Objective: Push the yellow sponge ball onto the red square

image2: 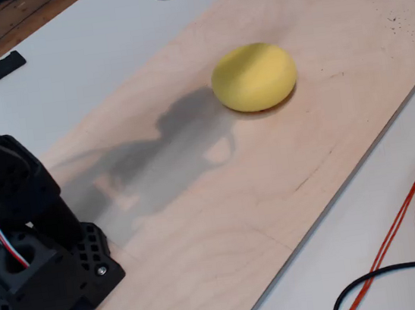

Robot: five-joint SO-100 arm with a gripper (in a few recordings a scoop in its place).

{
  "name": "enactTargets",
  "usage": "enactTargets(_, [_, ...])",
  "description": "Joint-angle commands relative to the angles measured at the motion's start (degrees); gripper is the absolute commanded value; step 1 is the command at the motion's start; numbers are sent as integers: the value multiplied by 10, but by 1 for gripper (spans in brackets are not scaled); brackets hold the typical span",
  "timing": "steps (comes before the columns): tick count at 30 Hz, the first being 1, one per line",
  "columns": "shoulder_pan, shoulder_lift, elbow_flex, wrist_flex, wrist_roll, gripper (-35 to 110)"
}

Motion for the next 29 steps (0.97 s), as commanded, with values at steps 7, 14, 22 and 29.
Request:
enactTargets(7, [2,18,-22,1,-6,0])
enactTargets(14, [1,17,-22,1,-16,0])
enactTargets(22, [1,13,-22,0,-4,0])
enactTargets(29, [1,11,-22,0,-1,0])
